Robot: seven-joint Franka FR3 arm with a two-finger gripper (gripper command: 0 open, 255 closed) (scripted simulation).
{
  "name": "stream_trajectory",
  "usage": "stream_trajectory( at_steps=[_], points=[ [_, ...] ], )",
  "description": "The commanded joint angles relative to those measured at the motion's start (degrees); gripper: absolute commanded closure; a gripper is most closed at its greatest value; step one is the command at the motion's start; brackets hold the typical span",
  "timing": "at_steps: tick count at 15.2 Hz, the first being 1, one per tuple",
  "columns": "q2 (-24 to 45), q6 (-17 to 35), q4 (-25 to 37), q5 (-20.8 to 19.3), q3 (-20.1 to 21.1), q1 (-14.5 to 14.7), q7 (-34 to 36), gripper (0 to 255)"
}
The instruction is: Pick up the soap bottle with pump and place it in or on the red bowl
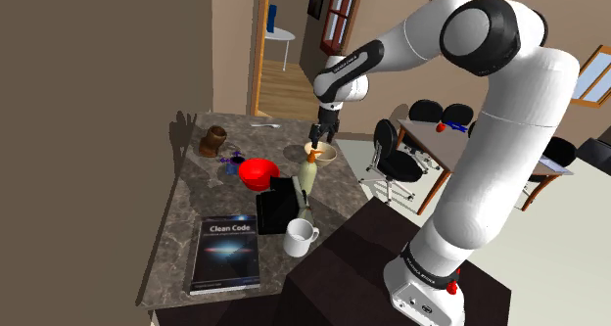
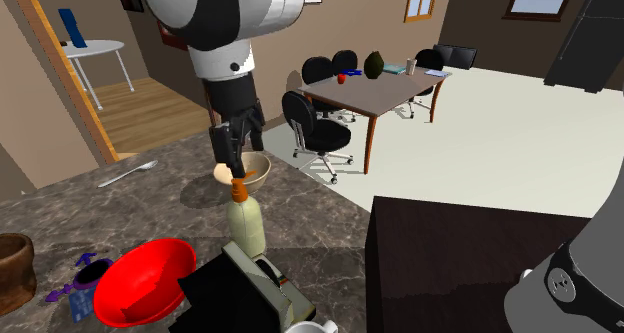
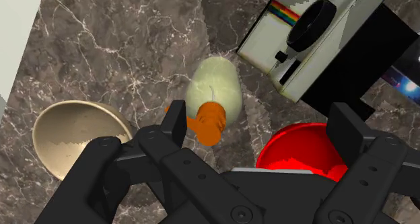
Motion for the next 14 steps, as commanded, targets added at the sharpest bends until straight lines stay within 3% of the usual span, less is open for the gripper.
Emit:
stream_trajectory(
  at_steps=[1,7,14],
  points=[
    [4.9,1.3,3.6,1.7,0.2,-0.8,-1.7,0],
    [18.3,3.1,15.5,5.4,1.6,-3.8,-5.3,0],
    [22.0,7.1,15.2,6.3,2.4,-4.2,-6.0,0]
  ],
)
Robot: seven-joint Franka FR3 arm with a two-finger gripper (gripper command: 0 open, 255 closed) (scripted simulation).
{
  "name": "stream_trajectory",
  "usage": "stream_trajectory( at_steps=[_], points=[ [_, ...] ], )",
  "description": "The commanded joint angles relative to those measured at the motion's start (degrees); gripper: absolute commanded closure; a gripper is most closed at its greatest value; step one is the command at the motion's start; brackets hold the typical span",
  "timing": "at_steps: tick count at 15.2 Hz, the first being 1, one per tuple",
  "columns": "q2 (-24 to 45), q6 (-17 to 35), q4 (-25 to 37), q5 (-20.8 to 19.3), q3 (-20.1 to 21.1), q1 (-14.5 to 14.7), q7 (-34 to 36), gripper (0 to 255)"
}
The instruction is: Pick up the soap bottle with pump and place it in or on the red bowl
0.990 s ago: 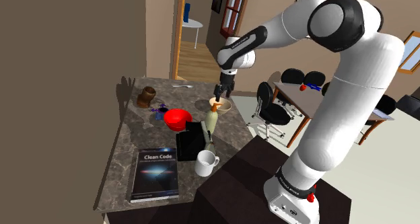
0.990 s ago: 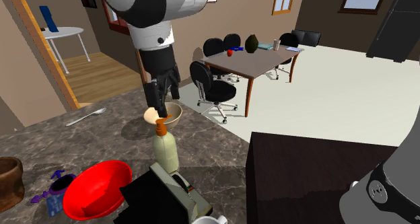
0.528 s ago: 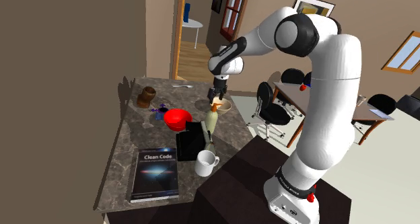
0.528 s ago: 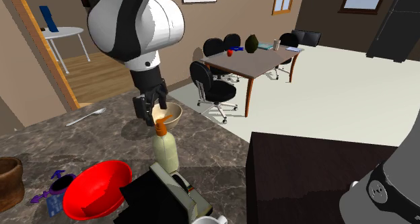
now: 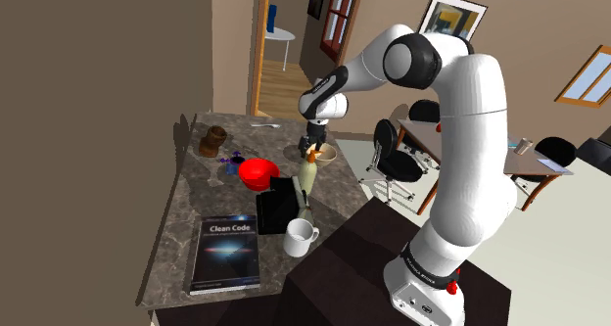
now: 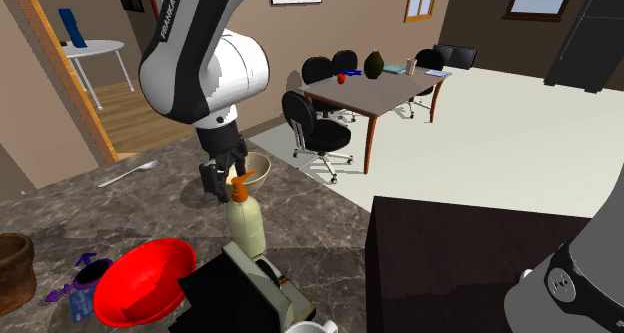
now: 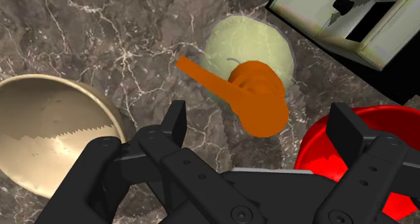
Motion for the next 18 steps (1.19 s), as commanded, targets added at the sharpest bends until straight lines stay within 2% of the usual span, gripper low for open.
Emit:
stream_trajectory(
  at_steps=[1,9,10,18],
  points=[
    [0.9,0.9,0.0,0.2,0.2,-0.1,-0.1,0],
    [0.9,0.9,0.0,0.2,0.2,-0.1,-0.1,0],
    [0.9,0.9,0.0,0.2,0.2,-0.1,-0.1,255],
    [0.9,0.9,0.0,0.2,0.2,-0.1,-0.1,255]
  ],
)
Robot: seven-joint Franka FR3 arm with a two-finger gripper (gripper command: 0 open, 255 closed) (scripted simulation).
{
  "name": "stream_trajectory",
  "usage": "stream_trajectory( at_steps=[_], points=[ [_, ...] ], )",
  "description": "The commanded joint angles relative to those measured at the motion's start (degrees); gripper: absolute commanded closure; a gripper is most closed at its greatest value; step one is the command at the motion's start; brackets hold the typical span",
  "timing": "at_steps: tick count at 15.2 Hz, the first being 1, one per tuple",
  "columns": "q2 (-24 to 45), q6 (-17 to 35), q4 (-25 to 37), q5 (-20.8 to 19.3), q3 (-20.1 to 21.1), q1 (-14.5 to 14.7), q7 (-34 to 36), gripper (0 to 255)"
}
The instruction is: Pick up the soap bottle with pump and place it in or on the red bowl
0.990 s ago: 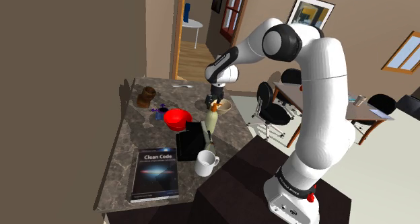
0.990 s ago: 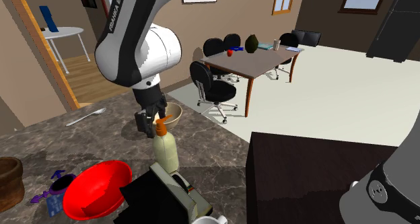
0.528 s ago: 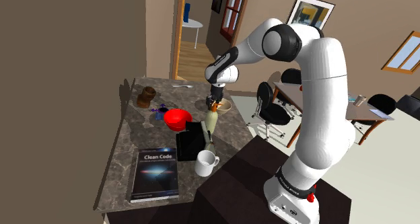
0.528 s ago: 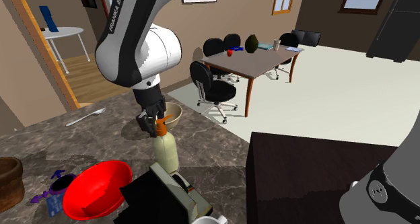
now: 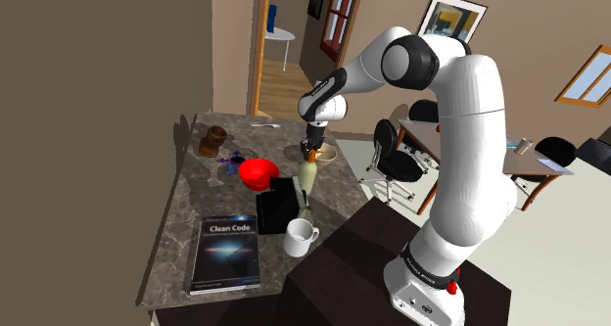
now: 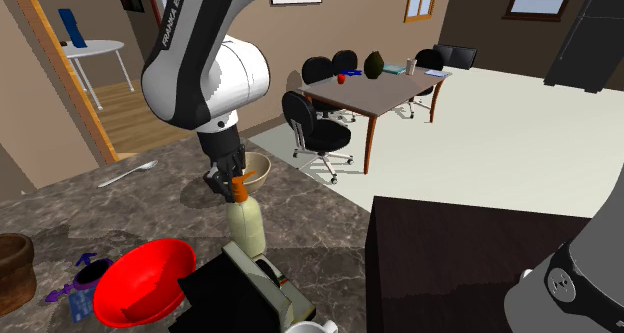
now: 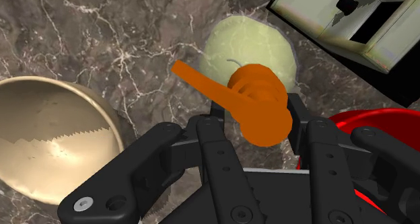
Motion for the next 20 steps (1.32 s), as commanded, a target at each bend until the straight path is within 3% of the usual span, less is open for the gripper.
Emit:
stream_trajectory(
  at_steps=[1,20],
  points=[
    [0.0,0.0,0.0,0.0,0.0,0.0,0.0,255],
    [-10.5,-10.7,0.3,-2.7,-1.7,1.2,1.8,255]
  ],
)
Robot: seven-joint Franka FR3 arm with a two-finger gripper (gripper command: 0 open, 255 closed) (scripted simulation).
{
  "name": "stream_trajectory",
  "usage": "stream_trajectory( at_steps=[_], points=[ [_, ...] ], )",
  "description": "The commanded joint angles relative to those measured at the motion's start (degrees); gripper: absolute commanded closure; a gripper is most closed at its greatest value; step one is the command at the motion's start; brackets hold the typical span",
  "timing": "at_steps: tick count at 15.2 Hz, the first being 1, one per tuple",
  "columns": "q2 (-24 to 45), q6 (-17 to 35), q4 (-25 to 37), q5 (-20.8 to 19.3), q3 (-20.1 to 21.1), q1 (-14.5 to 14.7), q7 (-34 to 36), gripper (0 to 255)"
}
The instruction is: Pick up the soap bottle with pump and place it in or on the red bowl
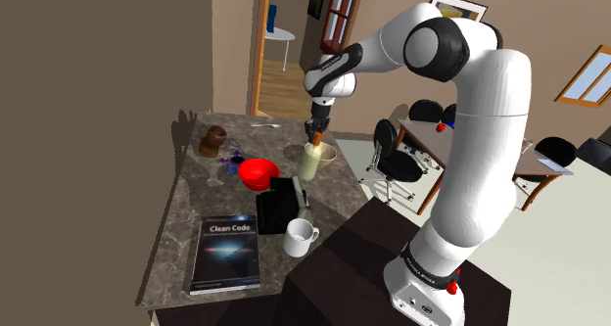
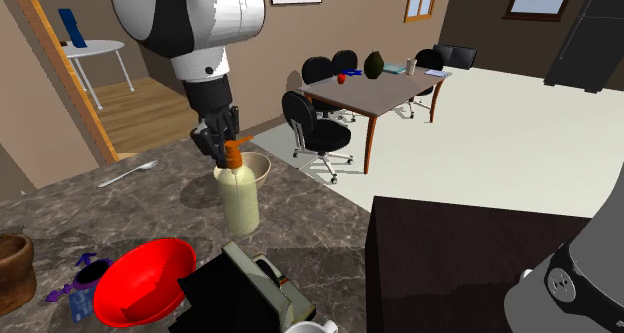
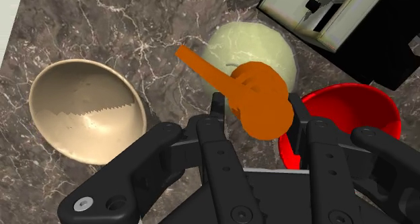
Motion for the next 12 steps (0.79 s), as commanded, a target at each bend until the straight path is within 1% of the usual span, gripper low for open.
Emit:
stream_trajectory(
  at_steps=[1,12],
  points=[
    [-1.0,-1.2,0.3,-0.3,-0.1,0.1,0.2,255],
    [-5.7,-8.2,2.7,-1.6,-0.7,0.5,1.1,255]
  ],
)
